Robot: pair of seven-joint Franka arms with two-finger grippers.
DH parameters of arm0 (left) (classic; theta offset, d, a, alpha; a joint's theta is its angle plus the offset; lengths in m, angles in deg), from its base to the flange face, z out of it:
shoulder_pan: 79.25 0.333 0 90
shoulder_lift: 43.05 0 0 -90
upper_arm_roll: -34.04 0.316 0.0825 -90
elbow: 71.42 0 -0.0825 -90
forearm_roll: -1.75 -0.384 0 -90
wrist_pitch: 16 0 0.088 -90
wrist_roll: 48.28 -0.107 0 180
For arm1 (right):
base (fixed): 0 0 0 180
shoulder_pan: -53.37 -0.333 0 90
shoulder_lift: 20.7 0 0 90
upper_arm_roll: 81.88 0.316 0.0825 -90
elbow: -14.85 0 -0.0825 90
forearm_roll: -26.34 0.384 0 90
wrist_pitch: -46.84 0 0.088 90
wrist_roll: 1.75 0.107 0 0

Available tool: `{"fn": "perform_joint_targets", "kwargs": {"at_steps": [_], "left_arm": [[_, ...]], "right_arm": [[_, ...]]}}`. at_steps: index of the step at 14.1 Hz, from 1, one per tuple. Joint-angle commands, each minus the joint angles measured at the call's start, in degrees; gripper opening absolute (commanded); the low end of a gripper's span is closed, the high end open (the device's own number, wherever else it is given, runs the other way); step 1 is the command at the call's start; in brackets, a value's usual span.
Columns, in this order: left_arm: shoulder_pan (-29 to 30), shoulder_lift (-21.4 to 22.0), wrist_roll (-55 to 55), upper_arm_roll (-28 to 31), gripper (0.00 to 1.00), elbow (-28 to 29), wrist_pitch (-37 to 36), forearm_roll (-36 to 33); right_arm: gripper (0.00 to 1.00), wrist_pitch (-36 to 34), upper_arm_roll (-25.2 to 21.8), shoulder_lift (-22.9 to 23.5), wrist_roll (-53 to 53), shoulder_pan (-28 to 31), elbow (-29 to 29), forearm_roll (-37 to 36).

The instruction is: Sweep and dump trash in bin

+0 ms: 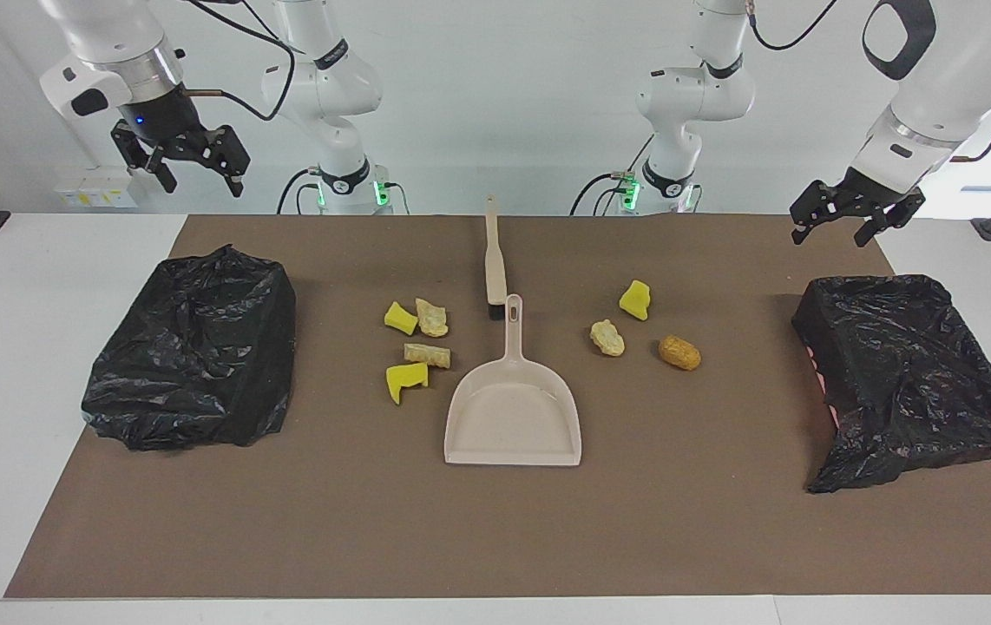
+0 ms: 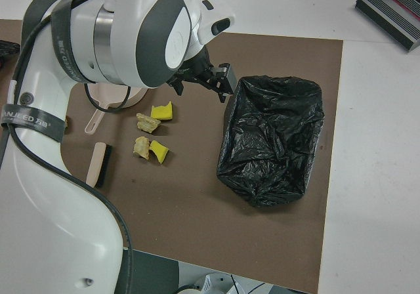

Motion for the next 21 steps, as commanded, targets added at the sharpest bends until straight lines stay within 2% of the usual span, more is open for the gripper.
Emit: {"fn": "perform_joint_targets", "kwargs": {"at_steps": [1,5,11,14,17,21], "left_arm": [[-0.86,1.82,0.14,0.10,1.00,2.06,0.72,-0.93],[-1.22,1.73,-0.04,-0.43,1.00,2.59,0.80,-0.66],[-12.54,2.00,0.92,-0.69,1.00,5.75,3.97,0.31],[-18.16,2.26,8.81,-0.95,1.00,7.41,5.45,0.31],[-24.49,3.31,13.04,-0.87,1.00,11.63,9.05,0.39],[-30.55,3.93,31.11,-1.30,1.00,16.90,12.40,1.71]], "right_arm": [[1.00,-0.17,0.48,-1.27,-0.97,0.79,1.38,-0.13],[1.00,-0.52,0.48,-1.27,-1.06,0.79,1.30,-0.40],[1.00,-0.79,0.48,-1.27,-1.06,0.88,1.21,-0.49],[1.00,-0.17,0.48,-1.27,-0.79,0.79,1.38,-0.40],[1.00,-0.26,0.48,-1.27,-1.06,0.88,1.38,-0.40],[1.00,-0.26,0.48,-1.27,-1.06,0.88,1.38,-0.48]]}}
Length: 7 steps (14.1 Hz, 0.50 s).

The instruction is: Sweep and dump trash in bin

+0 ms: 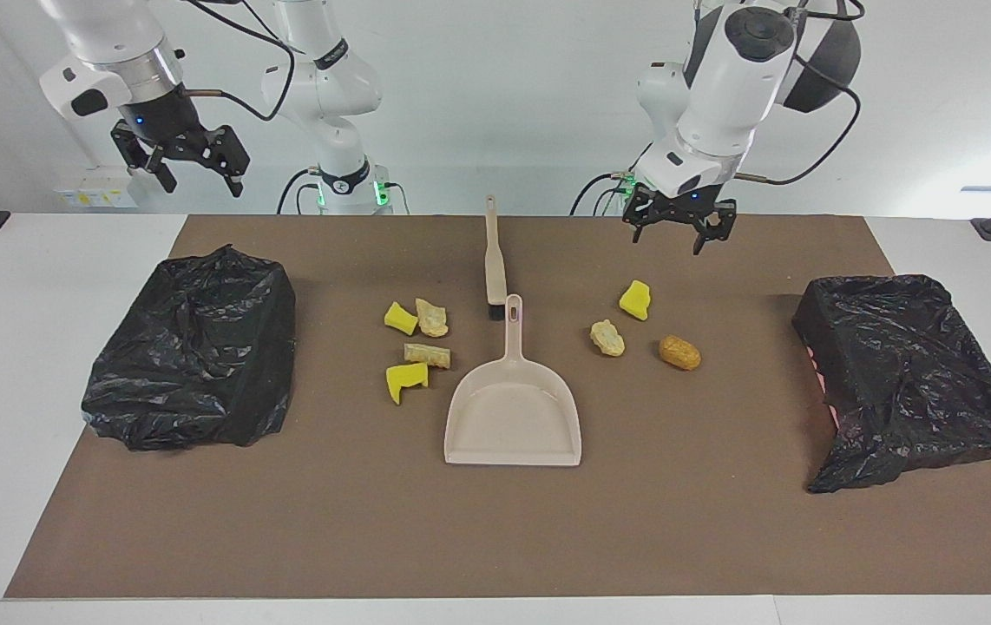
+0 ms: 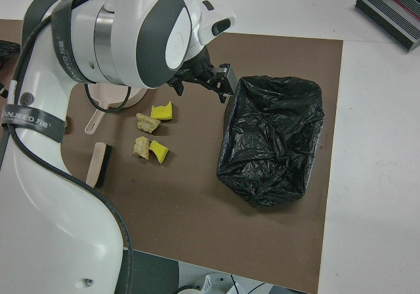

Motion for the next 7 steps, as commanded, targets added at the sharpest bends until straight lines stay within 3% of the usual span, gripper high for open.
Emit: {"fn": "perform_joint_targets", "kwargs": {"at_steps": [1,7], "left_arm": [[-6.57,2.70,9.82,0.80,1.00,6.74,4.28,0.97],[-18.35,-0.20,20.10,0.72,1.00,14.55,15.86,0.97]], "right_arm": [[1.00,-0.21,0.51,-1.25,-1.06,0.85,1.30,-0.35],[1.00,-0.56,0.43,-1.33,-1.06,0.85,1.39,-0.35]]}}
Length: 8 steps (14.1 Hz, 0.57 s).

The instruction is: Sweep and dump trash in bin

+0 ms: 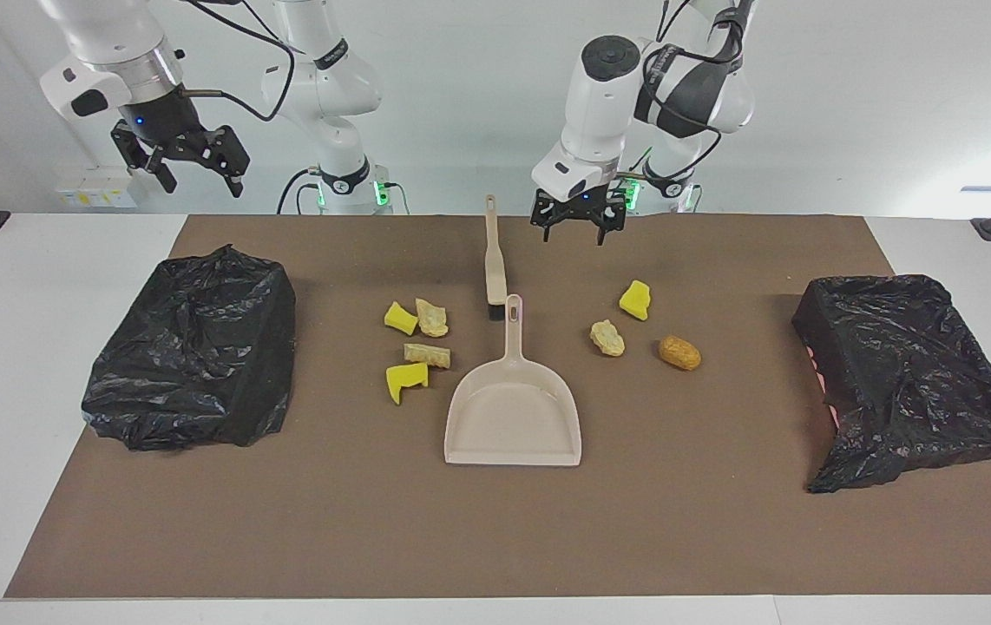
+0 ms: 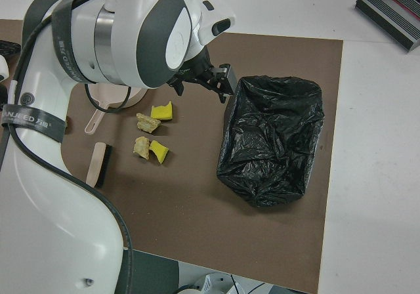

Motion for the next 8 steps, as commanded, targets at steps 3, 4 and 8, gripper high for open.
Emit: {"fn": "perform_joint_targets", "kwargs": {"at_steps": [3,4,8], "left_arm": [[-11.39,-0.61,9.91,1.08,1.00,9.52,11.92,0.38],[-12.45,-1.92,12.11,1.08,1.00,9.53,12.54,0.46],[-17.11,-2.46,16.09,1.08,1.00,14.26,17.81,0.38]], "right_arm": [[1.00,-0.56,0.43,-1.32,-1.14,0.85,1.34,-0.35],[1.00,-0.56,0.43,-1.32,-1.14,0.85,1.34,-0.35],[1.00,-0.74,0.34,-1.32,-1.14,0.93,1.34,-0.35]]}}
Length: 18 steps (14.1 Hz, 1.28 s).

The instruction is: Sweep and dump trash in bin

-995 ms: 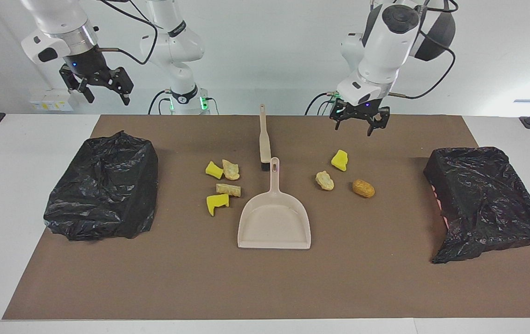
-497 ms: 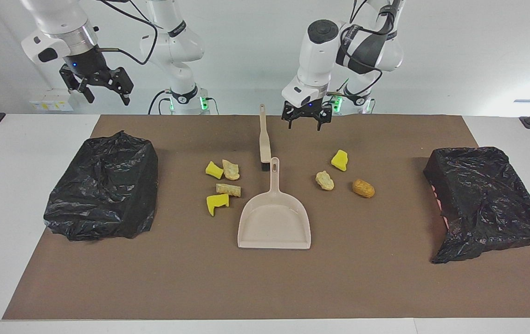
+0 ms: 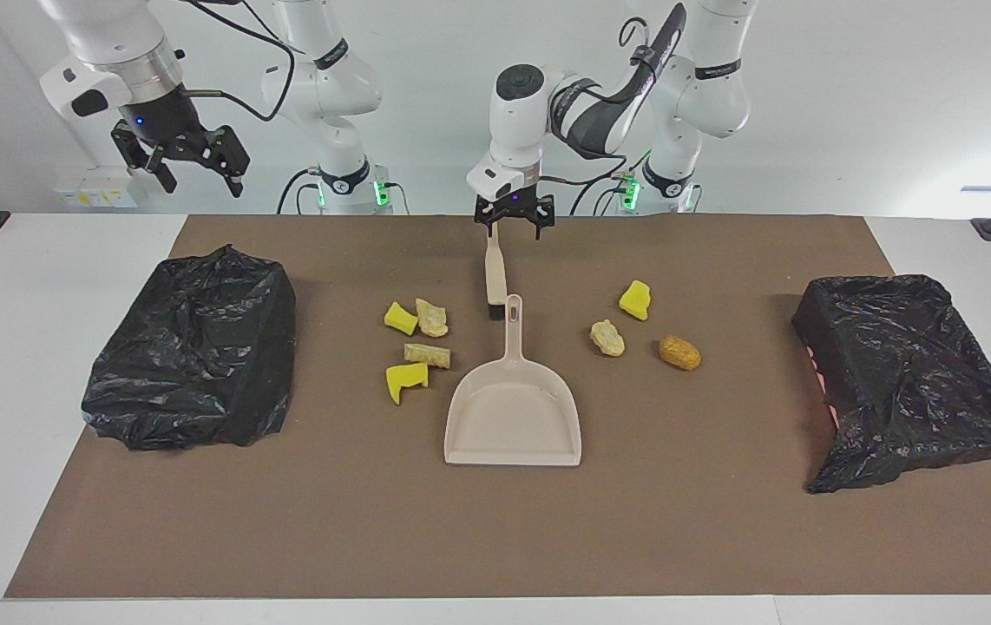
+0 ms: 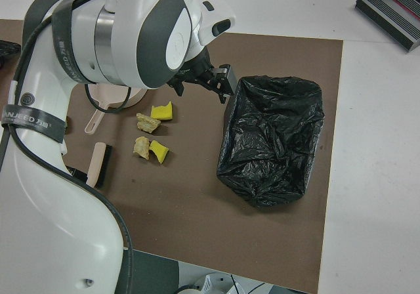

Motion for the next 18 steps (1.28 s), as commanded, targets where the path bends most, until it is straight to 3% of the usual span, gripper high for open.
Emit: {"fn": "perform_joint_targets", "kwargs": {"at_steps": [1,4,7,9,12,14,18], "left_arm": [[-3.73,0.65,1.66,1.13,1.00,3.55,3.00,0.44],[-6.55,-2.33,5.26,1.13,1.00,3.47,4.22,0.35],[-6.29,-2.60,5.53,1.13,0.99,2.85,4.49,0.44],[-6.29,-2.43,5.44,1.13,0.81,2.76,4.23,0.44],[-5.77,-2.34,5.35,1.21,0.42,1.89,3.44,0.44],[-5.50,-2.17,5.18,1.30,0.00,1.36,2.56,0.44],[-2.09,-1.03,5.26,1.48,0.00,-0.04,-1.11,0.44]], "right_arm": [[1.00,-0.82,0.27,-1.25,-1.14,0.92,1.21,-0.35],[1.00,-0.91,0.27,-1.25,-1.14,1.01,1.21,-0.35],[1.00,-0.91,0.27,-1.34,-1.14,1.01,1.21,-0.35],[1.00,-0.91,0.27,-1.25,-1.14,1.01,1.21,-0.35],[1.00,-0.91,0.18,-1.34,-1.14,1.01,1.21,-0.35],[1.00,-0.91,0.18,-1.34,-1.14,1.01,1.21,-0.35],[1.00,-1.00,0.27,-1.34,-1.14,1.01,1.21,-0.52]]}}
